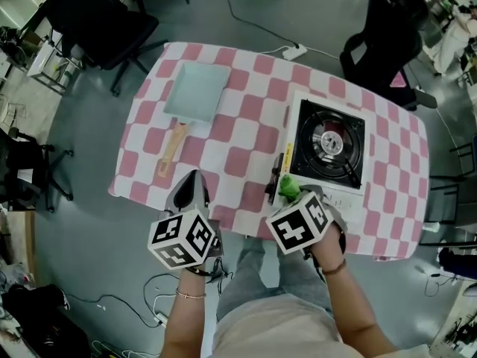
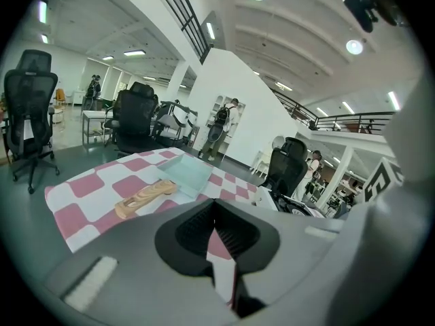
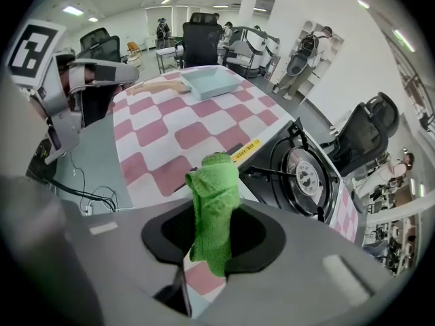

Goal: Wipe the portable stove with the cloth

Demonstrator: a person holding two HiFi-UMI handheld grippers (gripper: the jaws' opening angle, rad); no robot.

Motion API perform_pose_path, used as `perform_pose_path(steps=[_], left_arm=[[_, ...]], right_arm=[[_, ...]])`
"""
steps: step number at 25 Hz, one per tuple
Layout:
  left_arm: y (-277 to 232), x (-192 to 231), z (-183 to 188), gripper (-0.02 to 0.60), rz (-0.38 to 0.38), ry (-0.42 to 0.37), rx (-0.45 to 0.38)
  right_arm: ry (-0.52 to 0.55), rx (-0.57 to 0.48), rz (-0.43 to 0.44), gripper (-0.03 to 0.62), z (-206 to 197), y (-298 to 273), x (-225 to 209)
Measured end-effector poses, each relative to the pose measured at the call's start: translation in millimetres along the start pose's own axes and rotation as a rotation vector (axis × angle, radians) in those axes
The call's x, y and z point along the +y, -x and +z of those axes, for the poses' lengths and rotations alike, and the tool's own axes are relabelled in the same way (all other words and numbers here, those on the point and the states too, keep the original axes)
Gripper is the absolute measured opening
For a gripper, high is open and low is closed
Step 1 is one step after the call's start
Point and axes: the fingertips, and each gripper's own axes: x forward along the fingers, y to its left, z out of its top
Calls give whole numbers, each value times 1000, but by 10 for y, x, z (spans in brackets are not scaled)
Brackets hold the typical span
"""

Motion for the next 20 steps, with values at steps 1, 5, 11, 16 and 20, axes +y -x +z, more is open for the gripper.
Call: perform_pose_path(steps=[1,5,11,16,20], left_arm=[[18,25,-1,0,5,2,-1],[80,105,-20,0,24,11,-5],[137,153,-57,0,37,21,-3],[162,145,-64,0,36,19,-4],[186,142,-71,0,37,17,-5]], right_arm=[[4,-3,5,107,19,-1,24],[10,-15,22,107,78,-6,103],[1,-31,40,107,154,-5,186],[-10,-45,44,107,166,6,203],[-37,-72,65,107,182,27,187]])
